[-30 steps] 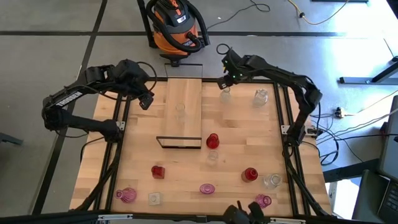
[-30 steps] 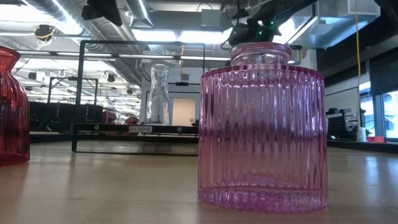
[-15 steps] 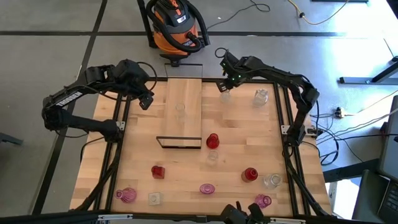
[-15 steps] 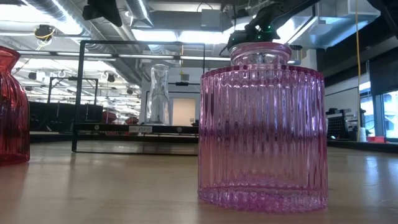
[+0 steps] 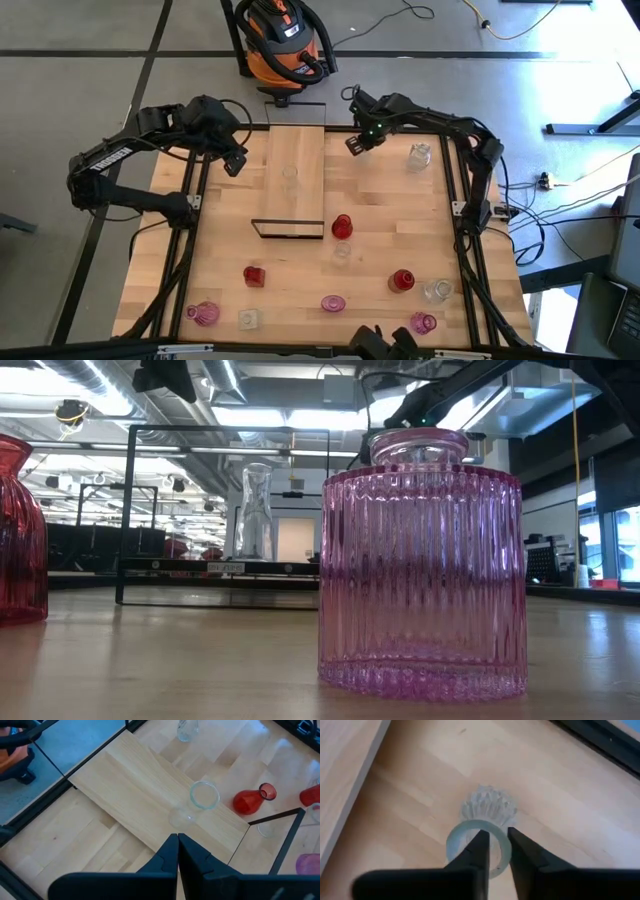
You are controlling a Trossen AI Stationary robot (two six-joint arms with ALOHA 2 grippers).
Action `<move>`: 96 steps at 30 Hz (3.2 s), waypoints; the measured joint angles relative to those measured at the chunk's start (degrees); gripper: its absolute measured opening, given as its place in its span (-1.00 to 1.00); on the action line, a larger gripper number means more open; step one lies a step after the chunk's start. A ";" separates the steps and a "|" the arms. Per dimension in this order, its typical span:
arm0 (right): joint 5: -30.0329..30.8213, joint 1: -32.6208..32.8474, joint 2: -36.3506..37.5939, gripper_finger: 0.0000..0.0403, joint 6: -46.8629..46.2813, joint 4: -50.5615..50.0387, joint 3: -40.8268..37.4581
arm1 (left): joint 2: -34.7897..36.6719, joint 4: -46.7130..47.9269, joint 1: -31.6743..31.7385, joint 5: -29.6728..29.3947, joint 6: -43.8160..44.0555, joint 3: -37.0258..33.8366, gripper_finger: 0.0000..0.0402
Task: Sort vases onto shelf
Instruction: Put the transparent vase on the shelf
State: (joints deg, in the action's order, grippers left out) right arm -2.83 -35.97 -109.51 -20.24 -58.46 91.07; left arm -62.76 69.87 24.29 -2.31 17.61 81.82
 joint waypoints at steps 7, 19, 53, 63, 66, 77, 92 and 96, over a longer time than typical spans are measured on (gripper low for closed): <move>-1.83 3.22 2.77 -0.97 1.81 -5.03 1.01 | 0.00 0.00 0.00 -2.35 -0.26 0.00 -1.00; -7.10 17.43 2.80 -0.99 2.07 -11.85 23.60 | -0.41 -0.04 0.55 -3.37 -0.94 0.00 -1.00; -13.24 20.87 -17.18 -1.00 1.23 -15.72 36.43 | -3.93 -1.01 -2.75 -2.51 -1.27 0.00 -1.00; -13.25 20.94 -17.10 -0.96 0.26 -11.45 34.05 | -3.93 -0.96 -2.73 -2.54 -1.53 0.00 -1.00; -13.27 20.94 -17.10 -0.90 -0.60 -11.30 33.99 | -3.93 -0.96 -2.73 -2.70 -1.63 0.00 -1.00; -14.34 20.94 -17.10 -0.67 -0.73 -11.32 33.99 | -3.91 -0.96 -2.73 -2.73 -1.68 0.00 -1.00; -14.80 20.94 -17.10 -0.61 -3.50 -7.36 33.99 | -3.91 -0.96 -2.73 -2.75 -1.73 0.00 -1.00; -14.37 20.94 -17.10 -0.61 -3.55 -6.92 33.99 | -3.91 -0.96 -2.73 -2.75 -1.79 0.00 -1.00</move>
State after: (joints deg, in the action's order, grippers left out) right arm -17.20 -15.03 -126.61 -23.79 -65.38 125.05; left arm -66.67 68.90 21.56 -5.05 15.82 81.82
